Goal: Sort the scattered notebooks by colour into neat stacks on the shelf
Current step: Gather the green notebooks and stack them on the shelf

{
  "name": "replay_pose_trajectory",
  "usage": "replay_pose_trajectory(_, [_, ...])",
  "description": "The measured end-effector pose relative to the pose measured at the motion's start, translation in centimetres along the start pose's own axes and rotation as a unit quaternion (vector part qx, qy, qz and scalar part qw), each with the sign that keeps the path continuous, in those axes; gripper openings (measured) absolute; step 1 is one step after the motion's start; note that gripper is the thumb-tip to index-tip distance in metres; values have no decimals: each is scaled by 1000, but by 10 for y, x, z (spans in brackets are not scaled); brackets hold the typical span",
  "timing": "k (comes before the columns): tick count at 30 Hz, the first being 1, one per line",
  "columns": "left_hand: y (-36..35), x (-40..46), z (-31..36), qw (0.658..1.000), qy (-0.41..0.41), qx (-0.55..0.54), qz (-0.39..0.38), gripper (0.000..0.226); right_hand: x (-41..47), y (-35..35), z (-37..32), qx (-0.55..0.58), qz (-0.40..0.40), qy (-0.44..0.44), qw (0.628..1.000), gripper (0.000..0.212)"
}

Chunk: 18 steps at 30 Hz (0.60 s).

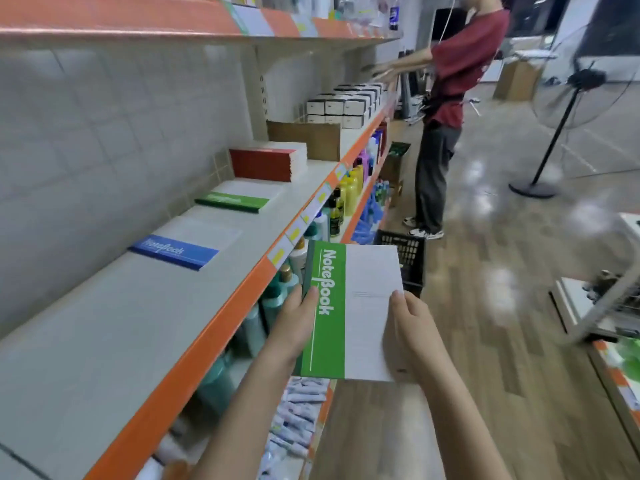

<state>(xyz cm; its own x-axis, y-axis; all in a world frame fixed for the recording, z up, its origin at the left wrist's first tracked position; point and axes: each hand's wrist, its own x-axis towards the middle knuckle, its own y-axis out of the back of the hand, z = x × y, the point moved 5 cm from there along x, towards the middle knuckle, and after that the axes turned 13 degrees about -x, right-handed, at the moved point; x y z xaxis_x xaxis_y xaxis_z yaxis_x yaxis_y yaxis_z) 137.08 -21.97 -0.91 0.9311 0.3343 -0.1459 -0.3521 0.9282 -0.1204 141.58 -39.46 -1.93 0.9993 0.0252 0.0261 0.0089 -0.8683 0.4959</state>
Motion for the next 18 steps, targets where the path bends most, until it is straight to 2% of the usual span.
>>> replay_pose_trajectory(8, [-106, 57, -33, 998, 24, 18, -55, 27, 65, 68, 63, -33, 44, -36, 998, 39])
replay_pose_trajectory(18, [-165, 107, -60, 993, 71, 15, -96, 22, 113, 91, 113, -34, 55, -93, 994, 38])
